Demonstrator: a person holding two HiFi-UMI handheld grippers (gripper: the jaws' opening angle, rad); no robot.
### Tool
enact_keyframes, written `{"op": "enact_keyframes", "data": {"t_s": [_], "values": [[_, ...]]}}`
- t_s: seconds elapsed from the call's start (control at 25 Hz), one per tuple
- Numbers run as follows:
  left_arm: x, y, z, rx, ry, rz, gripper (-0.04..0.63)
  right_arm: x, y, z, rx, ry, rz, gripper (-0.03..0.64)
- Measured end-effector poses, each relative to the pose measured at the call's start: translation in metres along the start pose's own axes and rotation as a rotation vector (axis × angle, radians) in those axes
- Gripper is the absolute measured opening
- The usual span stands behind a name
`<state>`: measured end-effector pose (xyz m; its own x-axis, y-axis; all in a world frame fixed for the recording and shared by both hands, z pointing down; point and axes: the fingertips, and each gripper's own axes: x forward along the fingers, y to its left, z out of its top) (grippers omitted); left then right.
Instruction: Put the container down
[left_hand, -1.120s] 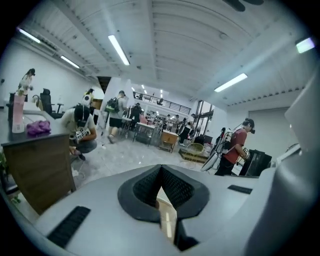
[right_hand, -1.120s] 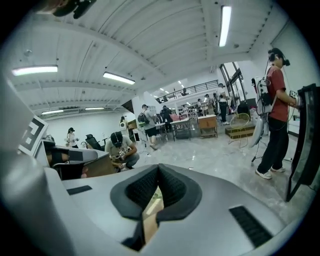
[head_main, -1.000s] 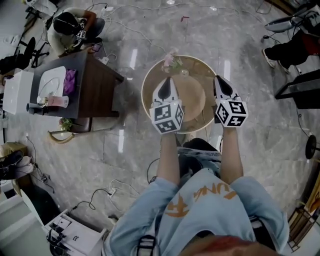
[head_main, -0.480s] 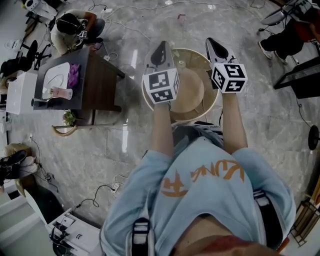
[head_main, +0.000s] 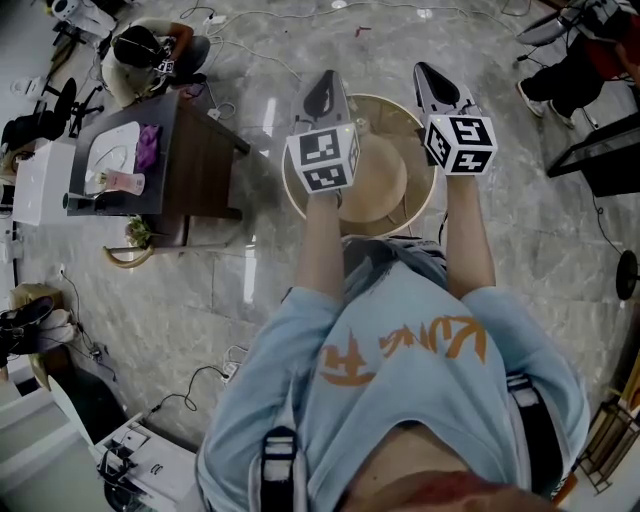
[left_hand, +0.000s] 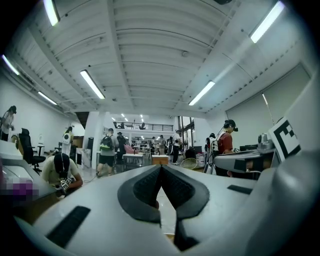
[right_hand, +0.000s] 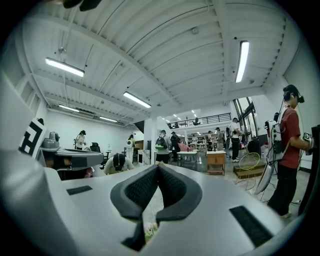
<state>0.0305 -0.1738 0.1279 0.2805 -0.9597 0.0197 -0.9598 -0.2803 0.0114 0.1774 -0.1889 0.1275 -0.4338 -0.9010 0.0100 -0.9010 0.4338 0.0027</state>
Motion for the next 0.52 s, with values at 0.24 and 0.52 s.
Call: {"op": "enact_keyframes", "data": {"t_s": [0.24,0.52], "values": [[0.002,-0.004,-0.003,0.008,-0.002,0.004,0.025,0.001,0.001,-0.004,-0.003,-0.003,0.022,0.011],[0.005,0.001,-0.006,0.008,0.006,0.016,0.025,0.011,0.007,-0.005,-0.007,-0.007,0.060,0.011]]}}
